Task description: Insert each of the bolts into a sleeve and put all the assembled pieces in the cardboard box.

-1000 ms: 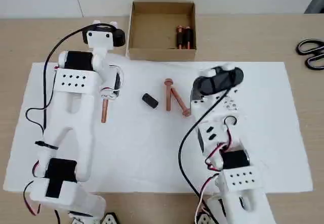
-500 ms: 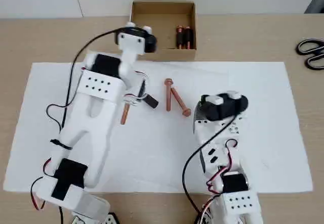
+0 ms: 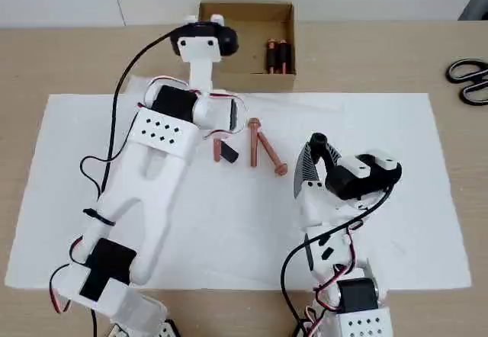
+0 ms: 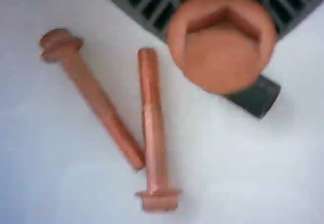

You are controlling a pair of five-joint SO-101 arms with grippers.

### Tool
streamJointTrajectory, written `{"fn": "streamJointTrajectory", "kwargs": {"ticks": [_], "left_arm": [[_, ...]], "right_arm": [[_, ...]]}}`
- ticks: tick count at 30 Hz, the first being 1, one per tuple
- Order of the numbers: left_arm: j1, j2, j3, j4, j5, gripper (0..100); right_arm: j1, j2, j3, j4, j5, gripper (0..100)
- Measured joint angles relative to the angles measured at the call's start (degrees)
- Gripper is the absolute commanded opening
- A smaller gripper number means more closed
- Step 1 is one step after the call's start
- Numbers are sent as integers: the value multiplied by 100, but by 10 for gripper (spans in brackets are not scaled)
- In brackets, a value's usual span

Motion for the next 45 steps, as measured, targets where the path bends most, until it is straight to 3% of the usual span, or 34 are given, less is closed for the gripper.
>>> {"fn": "streamJointTrajectory", "kwargs": {"ticks": [7,13,19,32,37,45], "left_arm": [[334,-167,0,-677,62,6],[818,-1266,0,-607,-149,6],[695,-1776,484,-255,-158,6],[440,-2602,2497,-2699,-176,6],[440,-2857,3007,-2945,-176,6],[440,-2866,3051,-2963,-176,6]], "right_arm": [[-9,0,-9,0,0,4],[-176,0,-9,0,-9,4],[-237,0,-9,0,-9,4],[-738,0,-9,0,246,4],[-747,0,-9,0,695,4],[-756,0,-9,0,747,4]]}}
